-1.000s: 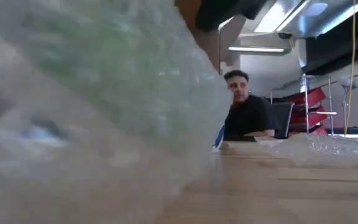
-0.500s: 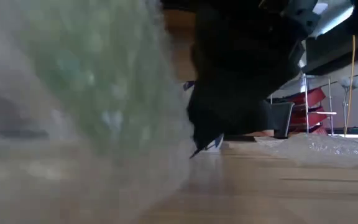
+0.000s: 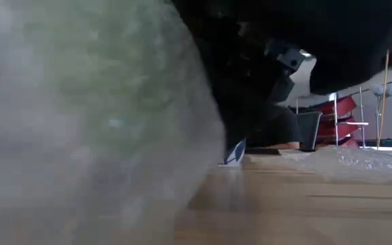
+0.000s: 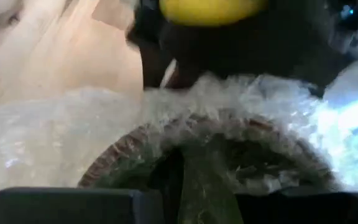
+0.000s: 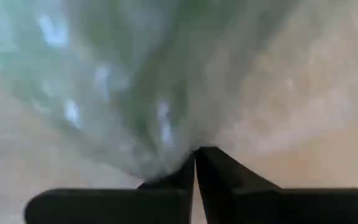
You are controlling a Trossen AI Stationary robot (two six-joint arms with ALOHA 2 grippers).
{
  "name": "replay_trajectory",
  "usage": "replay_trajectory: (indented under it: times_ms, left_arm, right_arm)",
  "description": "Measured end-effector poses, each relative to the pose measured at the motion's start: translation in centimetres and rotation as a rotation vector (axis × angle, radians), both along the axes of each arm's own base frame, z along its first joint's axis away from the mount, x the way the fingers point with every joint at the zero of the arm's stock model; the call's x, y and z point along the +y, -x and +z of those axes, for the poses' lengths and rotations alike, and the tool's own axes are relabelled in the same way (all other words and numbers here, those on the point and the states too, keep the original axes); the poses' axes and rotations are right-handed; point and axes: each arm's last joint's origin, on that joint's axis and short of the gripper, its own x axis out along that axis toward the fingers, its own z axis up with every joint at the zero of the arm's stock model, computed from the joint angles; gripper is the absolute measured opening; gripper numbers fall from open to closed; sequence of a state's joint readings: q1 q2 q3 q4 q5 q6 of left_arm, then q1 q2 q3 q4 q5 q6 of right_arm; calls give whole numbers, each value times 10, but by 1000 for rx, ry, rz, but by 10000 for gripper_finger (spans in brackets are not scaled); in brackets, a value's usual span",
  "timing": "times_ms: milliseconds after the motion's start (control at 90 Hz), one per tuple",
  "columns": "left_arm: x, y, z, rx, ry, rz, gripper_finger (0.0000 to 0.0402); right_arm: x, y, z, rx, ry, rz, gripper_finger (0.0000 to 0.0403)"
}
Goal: Wrap mug
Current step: Wrap the green mug with the left side transparent bubble wrap
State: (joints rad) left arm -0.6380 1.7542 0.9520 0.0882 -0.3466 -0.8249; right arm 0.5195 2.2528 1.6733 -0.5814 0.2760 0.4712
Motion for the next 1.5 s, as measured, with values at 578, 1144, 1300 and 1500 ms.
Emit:
replay_trajectory:
  times_ms: [578,1144,1300,1500]
  left_arm:
    - [0,0,0,8,21,21,105]
    - [-1,-6,10,3,18,8,105]
    - [-2,-5,9,13,11,4,105]
    - [0,-5,8,29,3,7,105]
  right_arm:
    - [18,9,32,-85,-84,79,1]
    - [14,-5,-5,-111,2,25,1]
    - [13,8,22,-73,0,47,1]
    - [22,10,39,-128,-83,84,1]
